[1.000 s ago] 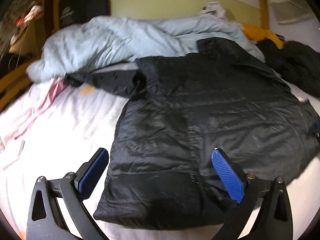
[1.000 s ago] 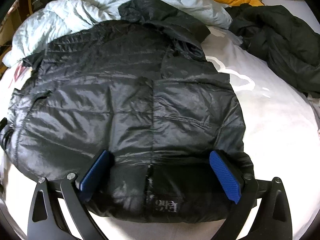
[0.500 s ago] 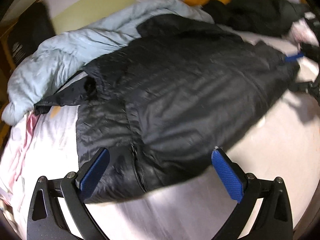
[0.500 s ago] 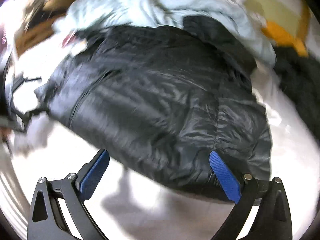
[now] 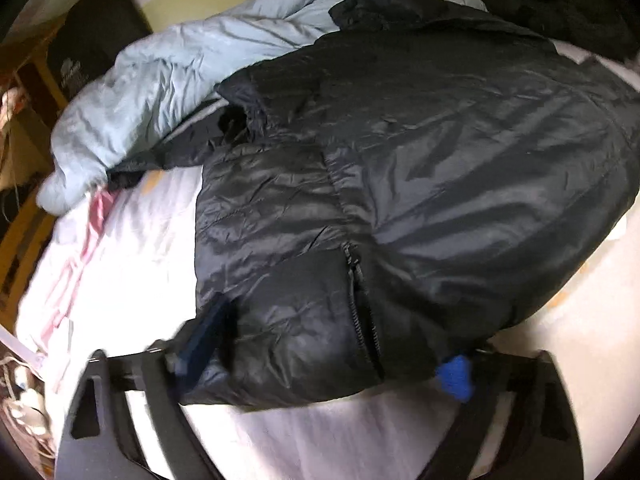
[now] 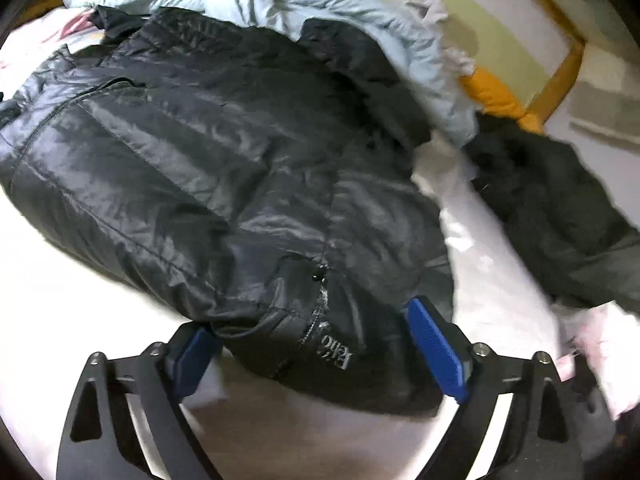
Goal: Fold large clothes
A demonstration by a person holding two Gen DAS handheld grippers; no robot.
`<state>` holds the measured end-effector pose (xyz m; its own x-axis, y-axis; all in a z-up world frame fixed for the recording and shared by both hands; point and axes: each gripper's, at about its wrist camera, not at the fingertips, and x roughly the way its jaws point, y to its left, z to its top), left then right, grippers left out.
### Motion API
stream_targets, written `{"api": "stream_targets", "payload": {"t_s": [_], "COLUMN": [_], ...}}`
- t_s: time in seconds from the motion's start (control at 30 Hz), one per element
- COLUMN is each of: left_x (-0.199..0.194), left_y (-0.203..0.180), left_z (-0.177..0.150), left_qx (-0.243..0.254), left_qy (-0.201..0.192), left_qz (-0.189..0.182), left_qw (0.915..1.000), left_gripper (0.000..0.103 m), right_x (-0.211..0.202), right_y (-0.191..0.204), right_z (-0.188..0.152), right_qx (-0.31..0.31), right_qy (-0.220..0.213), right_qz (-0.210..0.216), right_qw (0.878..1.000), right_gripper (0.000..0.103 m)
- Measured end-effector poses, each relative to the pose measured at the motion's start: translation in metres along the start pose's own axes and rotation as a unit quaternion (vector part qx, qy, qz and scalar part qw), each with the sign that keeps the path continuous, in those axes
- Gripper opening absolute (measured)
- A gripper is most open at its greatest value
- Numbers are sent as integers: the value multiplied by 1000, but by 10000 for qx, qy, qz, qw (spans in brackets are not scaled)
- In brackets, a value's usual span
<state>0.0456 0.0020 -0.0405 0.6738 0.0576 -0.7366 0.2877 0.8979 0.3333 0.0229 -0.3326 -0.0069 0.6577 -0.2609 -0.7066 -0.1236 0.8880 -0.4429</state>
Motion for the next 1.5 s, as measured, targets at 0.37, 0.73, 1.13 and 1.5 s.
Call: {"api": "stream_targets", "payload": {"t_s": [0.37, 0.73, 1.13, 1.5], "left_x": [-63, -132, -66, 39], "left_y": [-10, 14, 76, 80], "left_z": [-48, -68, 54, 53], "left_qx": [-240, -479, -1041, -1493], "left_qy": [417, 649, 194, 824], "left_qz": [-418, -1050, -1179, -1480], "left_qw": [9980, 9912, 9874, 9742], "left_gripper": [20, 31, 37, 48], "right_x": [-46, -125, -66, 59], "right_y": [-1, -8, -82, -87], "right_z": [-23, -54, 61, 71], "right_qx": [272, 67, 1519, 2286], "right_qy": [104, 440, 171, 905], "right_qz": [1130, 2084, 2461, 2869], "right_qw": [9932, 9770, 9571, 9259], "right_gripper": [21, 23, 40, 51]}}
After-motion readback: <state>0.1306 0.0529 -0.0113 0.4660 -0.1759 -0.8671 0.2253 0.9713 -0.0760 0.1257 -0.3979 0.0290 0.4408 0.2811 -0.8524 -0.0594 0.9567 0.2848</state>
